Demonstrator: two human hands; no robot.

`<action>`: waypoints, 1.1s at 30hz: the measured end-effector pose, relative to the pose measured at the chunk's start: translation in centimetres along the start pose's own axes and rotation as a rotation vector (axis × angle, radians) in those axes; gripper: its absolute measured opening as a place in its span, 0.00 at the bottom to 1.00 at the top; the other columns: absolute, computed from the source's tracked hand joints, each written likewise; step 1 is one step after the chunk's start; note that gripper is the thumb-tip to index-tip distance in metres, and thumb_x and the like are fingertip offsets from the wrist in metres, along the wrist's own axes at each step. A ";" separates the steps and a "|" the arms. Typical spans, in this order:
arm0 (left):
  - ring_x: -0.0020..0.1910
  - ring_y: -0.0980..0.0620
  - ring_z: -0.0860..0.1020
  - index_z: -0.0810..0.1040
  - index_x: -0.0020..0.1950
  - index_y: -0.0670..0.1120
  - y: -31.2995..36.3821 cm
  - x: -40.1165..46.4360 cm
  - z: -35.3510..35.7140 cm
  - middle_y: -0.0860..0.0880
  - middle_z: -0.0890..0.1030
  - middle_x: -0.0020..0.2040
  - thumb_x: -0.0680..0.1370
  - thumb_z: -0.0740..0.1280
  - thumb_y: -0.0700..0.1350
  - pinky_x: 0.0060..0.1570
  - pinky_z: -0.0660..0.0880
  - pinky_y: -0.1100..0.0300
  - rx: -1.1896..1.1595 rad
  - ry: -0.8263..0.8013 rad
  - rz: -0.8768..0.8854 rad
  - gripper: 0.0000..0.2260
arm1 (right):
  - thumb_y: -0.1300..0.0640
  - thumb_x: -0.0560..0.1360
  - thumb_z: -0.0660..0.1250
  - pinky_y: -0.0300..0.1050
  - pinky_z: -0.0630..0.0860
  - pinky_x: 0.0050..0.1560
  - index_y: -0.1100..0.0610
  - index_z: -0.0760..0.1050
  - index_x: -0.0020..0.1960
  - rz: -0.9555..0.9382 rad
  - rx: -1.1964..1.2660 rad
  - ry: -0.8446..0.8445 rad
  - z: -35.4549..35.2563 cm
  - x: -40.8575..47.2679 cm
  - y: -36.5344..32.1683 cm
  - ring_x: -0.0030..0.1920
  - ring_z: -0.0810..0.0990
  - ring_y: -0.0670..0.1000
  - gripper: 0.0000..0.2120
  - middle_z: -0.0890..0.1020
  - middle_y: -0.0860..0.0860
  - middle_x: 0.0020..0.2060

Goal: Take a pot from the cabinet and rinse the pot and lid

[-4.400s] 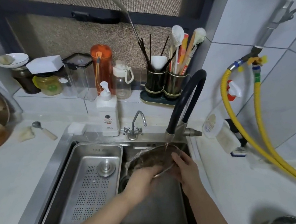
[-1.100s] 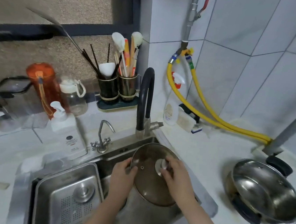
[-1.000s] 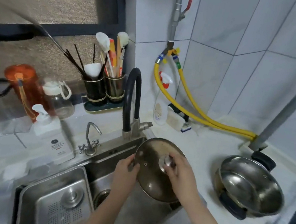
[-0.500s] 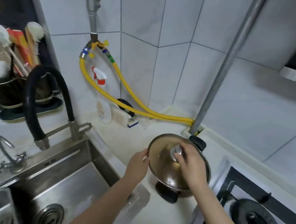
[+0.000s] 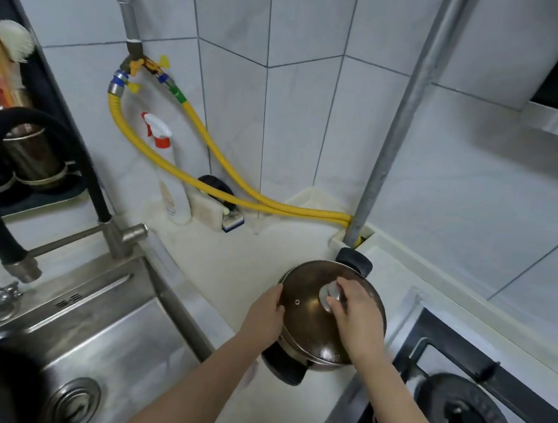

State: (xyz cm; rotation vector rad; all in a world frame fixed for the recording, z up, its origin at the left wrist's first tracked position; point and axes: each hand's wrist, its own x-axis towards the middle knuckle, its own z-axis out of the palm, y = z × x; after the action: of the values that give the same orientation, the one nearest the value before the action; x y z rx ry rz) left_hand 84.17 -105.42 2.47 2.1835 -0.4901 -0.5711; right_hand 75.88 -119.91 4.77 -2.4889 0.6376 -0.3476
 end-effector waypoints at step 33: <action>0.67 0.45 0.71 0.56 0.76 0.49 -2.1 0.8 0.2 0.45 0.69 0.72 0.82 0.53 0.47 0.67 0.67 0.52 0.343 -0.024 -0.039 0.22 | 0.53 0.79 0.58 0.47 0.75 0.54 0.55 0.65 0.69 -0.081 -0.257 -0.044 2.1 0.4 0.1 0.58 0.76 0.55 0.19 0.72 0.54 0.64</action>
State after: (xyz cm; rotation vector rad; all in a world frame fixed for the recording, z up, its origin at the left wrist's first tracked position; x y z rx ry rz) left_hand 85.00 -104.67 0.50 2.5175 -0.5956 -0.5682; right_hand 76.96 -119.26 3.09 -2.7649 0.5963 -0.2537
